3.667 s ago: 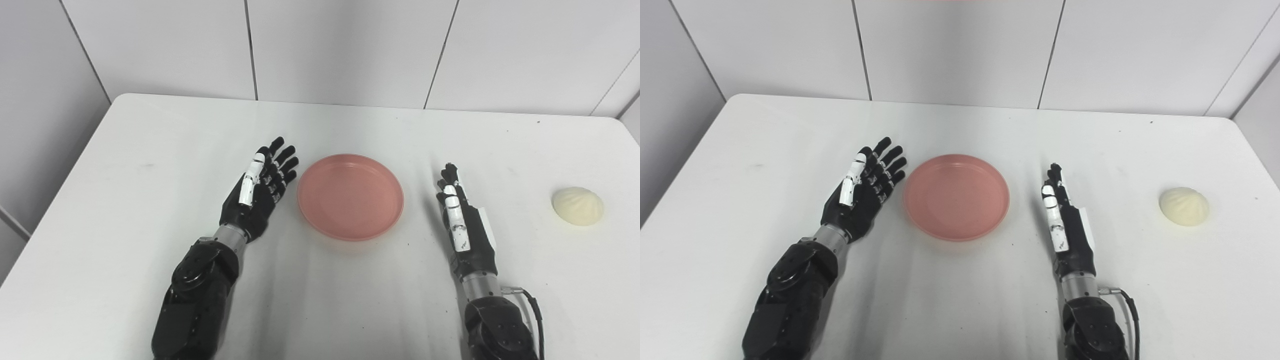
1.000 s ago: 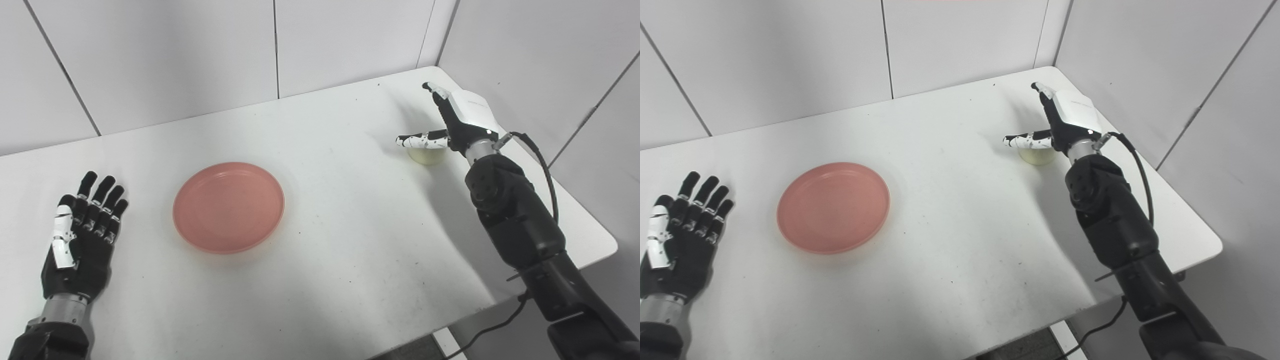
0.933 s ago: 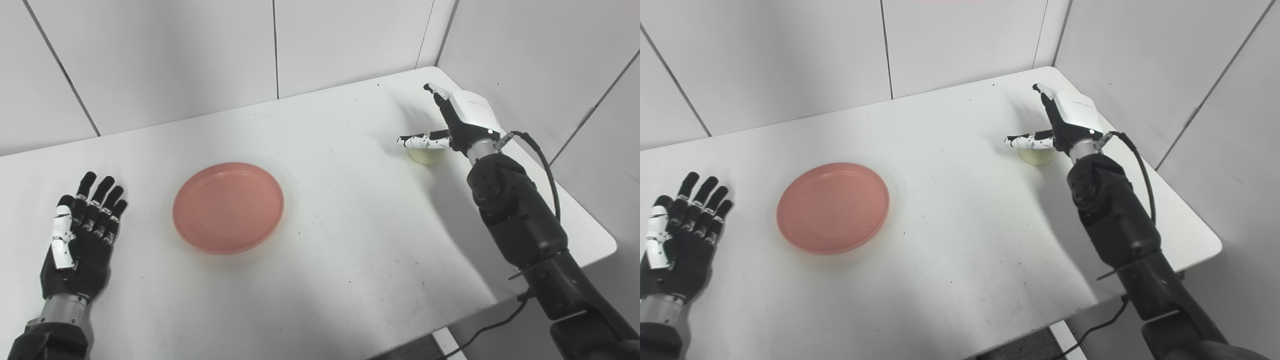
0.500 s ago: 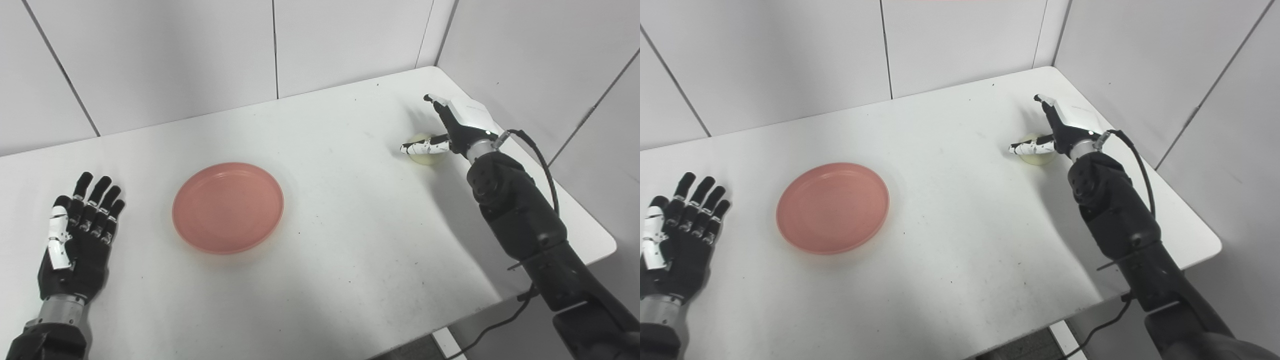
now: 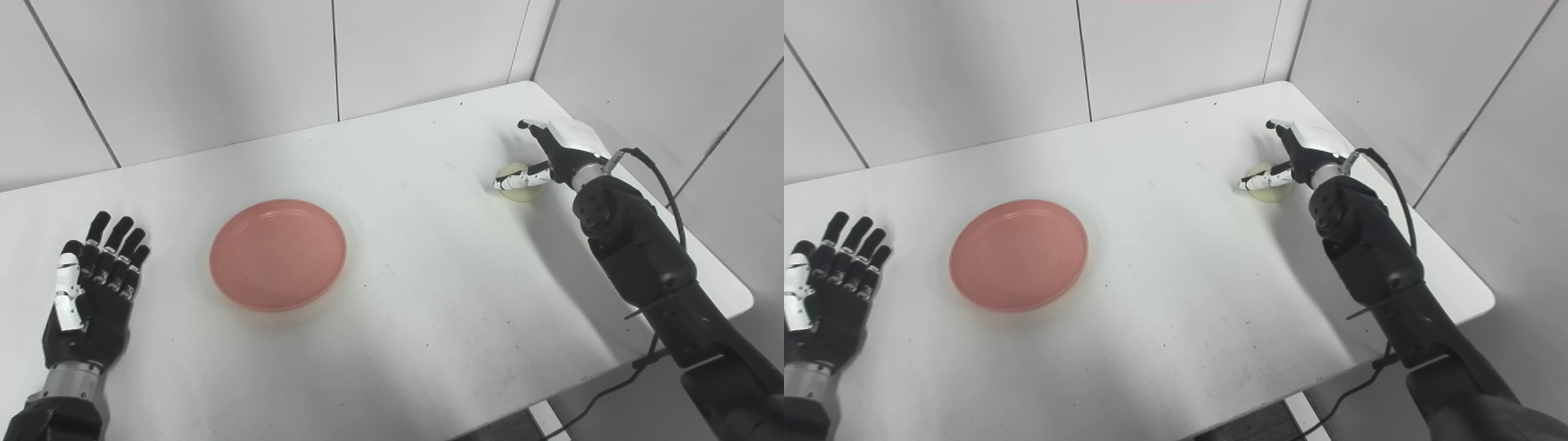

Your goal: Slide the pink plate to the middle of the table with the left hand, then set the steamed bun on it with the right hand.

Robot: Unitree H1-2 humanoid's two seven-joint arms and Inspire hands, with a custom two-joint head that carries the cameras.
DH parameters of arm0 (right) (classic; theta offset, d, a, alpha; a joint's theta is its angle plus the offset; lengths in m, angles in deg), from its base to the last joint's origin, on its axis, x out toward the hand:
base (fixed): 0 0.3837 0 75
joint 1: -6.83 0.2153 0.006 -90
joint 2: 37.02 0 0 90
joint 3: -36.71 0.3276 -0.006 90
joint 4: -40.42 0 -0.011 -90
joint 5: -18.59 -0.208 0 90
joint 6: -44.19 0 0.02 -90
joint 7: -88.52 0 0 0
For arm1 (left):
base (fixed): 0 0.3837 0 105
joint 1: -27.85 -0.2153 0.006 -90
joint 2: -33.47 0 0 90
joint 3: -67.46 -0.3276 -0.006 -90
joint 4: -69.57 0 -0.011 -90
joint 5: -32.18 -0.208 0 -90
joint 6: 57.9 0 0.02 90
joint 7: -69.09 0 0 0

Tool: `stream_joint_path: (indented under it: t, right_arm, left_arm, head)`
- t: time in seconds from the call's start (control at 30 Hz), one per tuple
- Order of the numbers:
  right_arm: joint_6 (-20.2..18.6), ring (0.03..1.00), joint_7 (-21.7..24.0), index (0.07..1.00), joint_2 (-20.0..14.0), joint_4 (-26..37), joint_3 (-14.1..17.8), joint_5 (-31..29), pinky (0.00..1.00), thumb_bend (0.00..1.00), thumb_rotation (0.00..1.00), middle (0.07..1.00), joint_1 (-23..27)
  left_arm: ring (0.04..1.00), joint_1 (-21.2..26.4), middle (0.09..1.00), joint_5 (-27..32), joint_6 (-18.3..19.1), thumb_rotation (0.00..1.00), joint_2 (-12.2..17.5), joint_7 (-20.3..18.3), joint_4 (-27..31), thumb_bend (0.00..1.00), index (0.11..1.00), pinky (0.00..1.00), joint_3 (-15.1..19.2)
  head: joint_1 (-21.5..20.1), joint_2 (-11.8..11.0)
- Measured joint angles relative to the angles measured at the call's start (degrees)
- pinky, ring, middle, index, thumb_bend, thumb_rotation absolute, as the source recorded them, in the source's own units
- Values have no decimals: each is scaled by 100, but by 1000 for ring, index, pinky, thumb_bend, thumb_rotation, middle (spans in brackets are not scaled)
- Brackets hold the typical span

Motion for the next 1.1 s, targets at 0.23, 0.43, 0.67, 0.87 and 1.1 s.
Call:
stream_joint_path:
  t: [0.23, 0.43, 0.67, 0.87, 1.1]
  right_arm:
    - [-58, 848, 401, 866, -40, 4, 4, 148, 693, 914, 389, 901, 20]
    - [-61, 871, 630, 871, -42, -5, 85, 204, 726, 906, 346, 918, 56]
    - [-66, 878, 959, 871, -23, -5, 125, 375, 742, 889, 326, 915, 60]
    - [-67, 867, 1067, 863, 17, -128, 158, 555, 747, 859, 306, 890, 92]
    - [-66, 765, 838, 807, 21, -339, 144, 508, 667, 828, 198, 825, 188]
  left_arm:
    - [946, 1, 937, 2, 15, 1000, 0, 0, 3, 356, 945, 991, 8]
    - [952, 4, 945, 2, 26, 1000, 4, 0, 5, 357, 951, 997, 8]
    - [954, 4, 945, 3, 26, 1000, 17, 0, 5, 358, 950, 999, 8]
    - [954, 3, 944, 3, 27, 1000, 17, 0, 10, 360, 948, 998, 6]
    - [953, -2, 944, 3, 39, 1000, 17, 6, 28, 366, 950, 996, 5]
  head:
    - [-17, 18]
    - [-9, 44]
    - [18, 62]
    - [26, 70]
    - [35, 79]
